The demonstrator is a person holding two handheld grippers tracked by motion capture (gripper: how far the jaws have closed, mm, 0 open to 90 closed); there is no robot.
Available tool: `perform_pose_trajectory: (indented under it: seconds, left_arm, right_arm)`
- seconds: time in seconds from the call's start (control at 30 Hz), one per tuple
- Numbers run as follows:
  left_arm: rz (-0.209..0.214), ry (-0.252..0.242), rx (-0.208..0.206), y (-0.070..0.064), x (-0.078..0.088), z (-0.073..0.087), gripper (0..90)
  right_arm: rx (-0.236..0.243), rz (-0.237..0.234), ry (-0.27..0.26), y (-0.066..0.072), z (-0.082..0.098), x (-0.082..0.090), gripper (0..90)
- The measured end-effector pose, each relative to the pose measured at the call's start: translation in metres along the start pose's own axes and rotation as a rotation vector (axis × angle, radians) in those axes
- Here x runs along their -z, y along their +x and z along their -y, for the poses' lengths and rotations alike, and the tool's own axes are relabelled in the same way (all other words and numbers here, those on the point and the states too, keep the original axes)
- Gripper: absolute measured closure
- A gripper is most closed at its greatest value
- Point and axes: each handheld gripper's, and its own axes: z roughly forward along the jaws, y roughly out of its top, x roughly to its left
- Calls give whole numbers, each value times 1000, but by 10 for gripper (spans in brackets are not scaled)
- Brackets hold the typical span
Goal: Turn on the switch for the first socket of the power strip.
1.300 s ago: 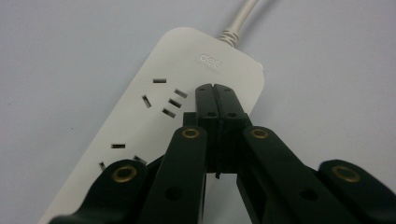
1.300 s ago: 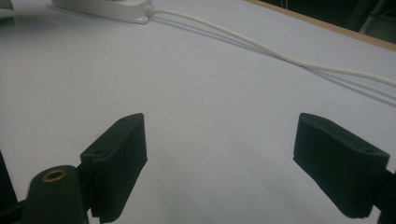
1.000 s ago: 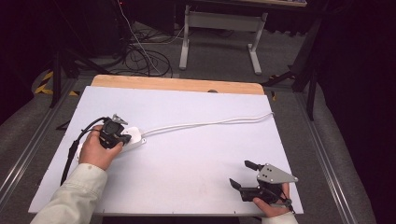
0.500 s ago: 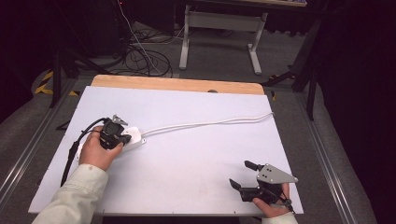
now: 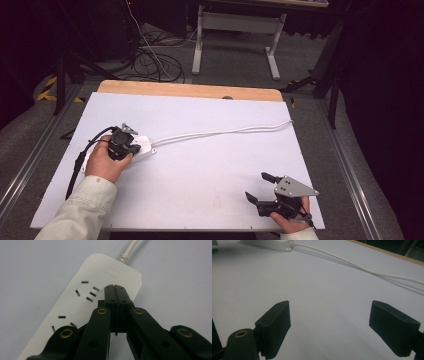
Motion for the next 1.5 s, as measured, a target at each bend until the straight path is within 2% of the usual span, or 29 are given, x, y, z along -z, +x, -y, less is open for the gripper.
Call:
perform_pose_trajectory:
  seconds: [0.1,0.2,0.23,0.27,0.3,0.47,0.53,0.77,0.83,0.97,1.2,1.3,1.43,1.5]
  left_arm:
    - [-5,3,-4,0,0,-1,900]
    - [-10,30,-13,-3,1,-4,900]
    - [-4,19,-25,-3,1,-6,900]
    - [21,27,-20,-2,1,-7,900]
    - [22,30,-13,-2,1,-7,900]
    - [35,2,0,1,3,-7,899]
    - [41,-32,1,-1,12,-8,898]
    - [70,-80,-4,-6,31,-10,849]
    - [91,-86,-6,-8,35,-11,838]
    - [106,-91,-17,-11,41,-9,804]
    - [129,-123,-42,-19,52,-9,706]
    - [129,-137,-58,-22,57,-9,611]
    - [139,-184,-68,-27,63,-7,517]
    - [143,-201,-79,-29,67,-6,510]
  right_arm:
    - [1,-2,1,0,0,0,178]
    - [-1,-1,1,0,0,0,178]
    - [-2,0,1,0,0,0,177]
    - [-1,-1,3,-1,1,-1,178]
    - [0,1,9,-1,1,-2,178]
    - [-7,1,5,-2,1,-1,178]
    - [-3,3,10,-3,2,-2,178]
    - [-6,1,3,-2,1,-1,178]
    - [-5,2,4,-2,1,0,178]
    - [-7,2,5,-2,1,-1,178]
    - [-7,1,7,-2,1,-2,177]
    - [-7,1,7,-2,1,-2,178]
    - [-9,2,4,-1,1,-1,178]
    - [-8,4,2,-1,1,-1,178]
